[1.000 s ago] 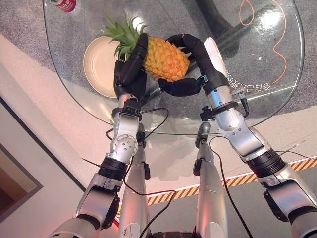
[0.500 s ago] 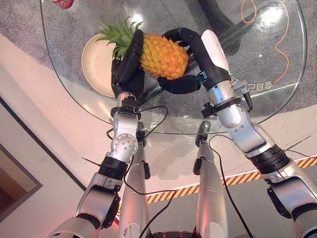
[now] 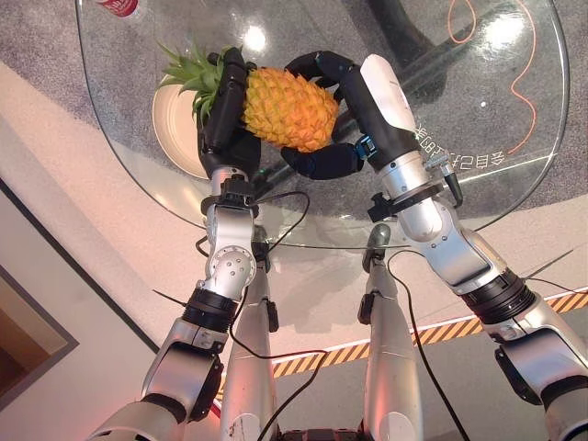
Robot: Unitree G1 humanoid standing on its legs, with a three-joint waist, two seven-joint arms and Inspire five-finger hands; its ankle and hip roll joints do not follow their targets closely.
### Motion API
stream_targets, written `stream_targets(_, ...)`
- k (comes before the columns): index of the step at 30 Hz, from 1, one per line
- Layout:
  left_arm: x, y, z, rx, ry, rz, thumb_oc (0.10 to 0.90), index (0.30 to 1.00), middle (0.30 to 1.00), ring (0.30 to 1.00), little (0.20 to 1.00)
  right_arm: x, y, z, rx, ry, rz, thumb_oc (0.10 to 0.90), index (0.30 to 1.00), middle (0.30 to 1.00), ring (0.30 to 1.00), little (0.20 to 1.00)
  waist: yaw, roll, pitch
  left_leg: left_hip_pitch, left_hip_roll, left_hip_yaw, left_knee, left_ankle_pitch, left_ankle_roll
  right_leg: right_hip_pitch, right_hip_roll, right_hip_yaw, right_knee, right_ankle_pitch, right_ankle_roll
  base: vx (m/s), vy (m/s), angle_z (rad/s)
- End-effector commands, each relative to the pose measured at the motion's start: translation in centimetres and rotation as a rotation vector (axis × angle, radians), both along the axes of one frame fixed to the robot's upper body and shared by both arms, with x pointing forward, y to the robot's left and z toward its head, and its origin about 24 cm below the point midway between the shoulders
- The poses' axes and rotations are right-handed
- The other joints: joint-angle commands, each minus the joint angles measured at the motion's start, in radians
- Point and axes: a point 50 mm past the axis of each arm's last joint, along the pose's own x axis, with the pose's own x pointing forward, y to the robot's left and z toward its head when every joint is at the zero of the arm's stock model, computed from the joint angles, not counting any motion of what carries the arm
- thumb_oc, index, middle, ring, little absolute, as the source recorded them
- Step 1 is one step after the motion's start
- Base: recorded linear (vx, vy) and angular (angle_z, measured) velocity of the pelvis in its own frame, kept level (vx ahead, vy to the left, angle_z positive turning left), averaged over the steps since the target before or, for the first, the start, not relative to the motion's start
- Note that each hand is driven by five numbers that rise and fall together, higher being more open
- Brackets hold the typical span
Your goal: Pick up the fruit to the plate
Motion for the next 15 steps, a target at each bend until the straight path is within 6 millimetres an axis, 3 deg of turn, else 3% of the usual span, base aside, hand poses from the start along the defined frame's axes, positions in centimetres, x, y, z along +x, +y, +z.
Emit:
stream_targets(1,-2.7,-0.85,6.61,0.044,-0.367,0.013,0.1,0.3,0.3,0.3,0.2,-4.33,2.24,5.79,0.097,-0.318,0.207,0.1,0.3,0.3,0.3,0.2,0.002,-0.027,-0.02,-0.023,-0.029,-0.001,0.051,-0.042,0.003,0.025,0.027,-0.029,-0.051,0.041,0.008,0.0,0.0,0.0)
stream_targets(8,-2.84,-0.6,6.61,0.047,-0.377,0.034,0.1,0.3,0.3,0.3,0.2,-4.17,1.83,5.64,0.127,-0.321,0.177,0.1,0.3,0.3,0.3,0.2,0.001,-0.026,-0.02,-0.025,-0.03,-0.002,0.054,-0.044,0.005,0.021,0.027,-0.027,-0.048,0.041,0.007,0.0,0.0,0.0)
stream_targets(9,-2.86,-0.57,6.63,0.046,-0.379,0.039,0.1,0.3,0.3,0.3,0.2,-4.08,1.75,5.64,0.139,-0.32,0.164,0.237,0.418,0.418,0.418,0.337,0.0,-0.025,-0.02,-0.025,-0.029,-0.002,0.055,-0.044,0.004,0.02,0.028,-0.027,-0.047,0.04,0.007,0.0,0.0,0.0)
stream_targets(10,-2.89,-0.54,6.64,0.045,-0.379,0.043,0.1,0.3,0.3,0.3,0.2,-4.05,1.7,5.66,0.146,-0.317,0.16,0.289,0.462,0.462,0.462,0.389,0.0,-0.025,-0.02,-0.025,-0.029,-0.002,0.055,-0.044,0.004,0.02,0.028,-0.026,-0.046,0.04,0.006,0.0,0.0,0.0)
stream_targets(11,-2.91,-0.53,6.67,0.045,-0.38,0.045,0.1,0.3,0.3,0.3,0.2,-4.03,1.65,5.67,0.153,-0.317,0.157,0.676,0.794,0.794,0.794,0.776,0.0,-0.025,-0.02,-0.025,-0.029,-0.002,0.055,-0.044,0.004,0.02,0.028,-0.026,-0.046,0.04,0.006,0.0,0.0,0.0)
stream_targets(12,-2.92,-0.55,6.69,0.044,-0.38,0.047,0.1,0.3,0.3,0.3,0.2,-3.97,1.58,5.65,0.162,-0.319,0.151,0.8,0.9,0.9,0.9,0.9,0.0,-0.025,-0.02,-0.026,-0.028,-0.001,0.054,-0.044,0.004,0.02,0.028,-0.026,-0.047,0.04,0.006,0.0,0.0,0.0)
stream_targets(15,-2.98,-0.53,6.7,0.045,-0.381,0.063,0.1,0.3,0.3,0.3,0.2,-3.76,1.24,5.58,0.196,-0.322,0.125,0.8,0.9,0.9,0.9,0.9,-0.002,-0.024,-0.02,-0.026,-0.028,-0.002,0.054,-0.044,0.004,0.019,0.029,-0.024,-0.046,0.04,0.006,0.0,0.0,0.0)
